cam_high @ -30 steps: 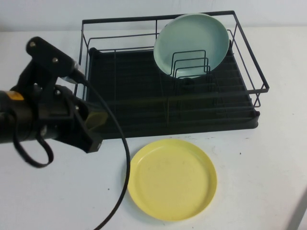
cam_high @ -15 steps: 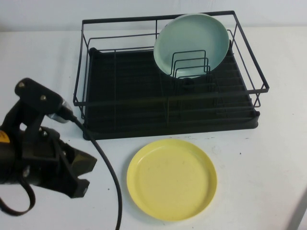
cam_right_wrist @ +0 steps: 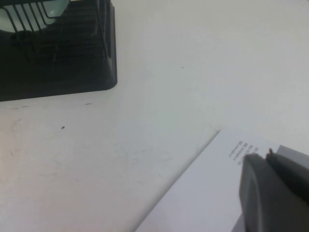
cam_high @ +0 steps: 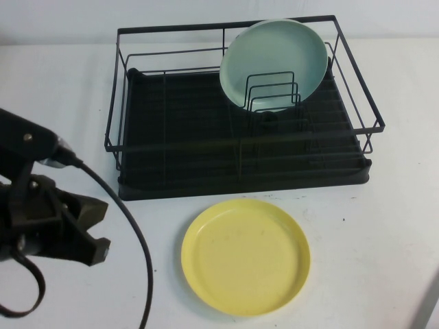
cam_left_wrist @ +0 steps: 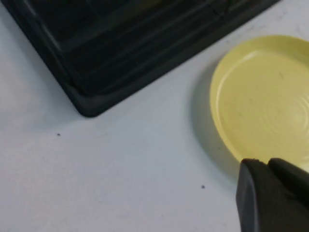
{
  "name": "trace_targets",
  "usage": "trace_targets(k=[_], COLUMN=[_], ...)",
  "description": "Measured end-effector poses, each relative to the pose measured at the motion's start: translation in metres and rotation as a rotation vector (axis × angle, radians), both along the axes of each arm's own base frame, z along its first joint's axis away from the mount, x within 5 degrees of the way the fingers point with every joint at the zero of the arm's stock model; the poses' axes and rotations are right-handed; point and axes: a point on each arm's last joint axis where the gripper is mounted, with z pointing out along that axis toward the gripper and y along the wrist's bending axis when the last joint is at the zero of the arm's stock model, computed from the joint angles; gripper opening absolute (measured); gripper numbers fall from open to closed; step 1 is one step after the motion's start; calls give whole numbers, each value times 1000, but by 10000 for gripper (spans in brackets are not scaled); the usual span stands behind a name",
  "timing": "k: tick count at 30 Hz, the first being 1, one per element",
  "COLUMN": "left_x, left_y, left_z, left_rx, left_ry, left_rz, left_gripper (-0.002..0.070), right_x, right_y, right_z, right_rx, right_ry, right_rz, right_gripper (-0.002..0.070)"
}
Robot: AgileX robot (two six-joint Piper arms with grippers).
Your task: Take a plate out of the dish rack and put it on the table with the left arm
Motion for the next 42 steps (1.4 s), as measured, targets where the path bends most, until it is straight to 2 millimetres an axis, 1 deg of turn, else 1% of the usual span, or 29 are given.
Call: trace_targets(k=[2,4,8,11,13,16,19,22,25,38,42], left_x=[-3,-11,-37,-60,-77,-95,-109,-117,-118,-118,-118], left_y=[5,13,33,47,55,65,72,76,77,77,76], left_z=[-5,-12,-30,-52,-70,-98,-123,-139,-137,-137,-137], left_rx=[-24,-64,-143,-162,-172,-203,-251,-263,-256,-241,-175], left_ry=[-52,-93,-141,-175,-198,-216,-244,-321,-385,-399,-428], left_rz=[56,137,286,346,365,409,463,481,478,464,420], left_gripper=[0,0,0,-1,-1,-1,-1,-1,-1,-1,-1], right_x=[0,0,0,0,0,0,0,0,0,0,0], right_y=[0,0,0,0,0,0,0,0,0,0,0], right_z=[0,0,0,0,0,0,0,0,0,0,0], right_rx=[0,0,0,0,0,0,0,0,0,0,0], right_ry=[0,0,0,0,0,0,0,0,0,0,0], right_rz=[0,0,0,0,0,0,0,0,0,0,0], right_gripper=[-21,-20,-20,-20,-21,-20,-20,-20,-21,-20,-21])
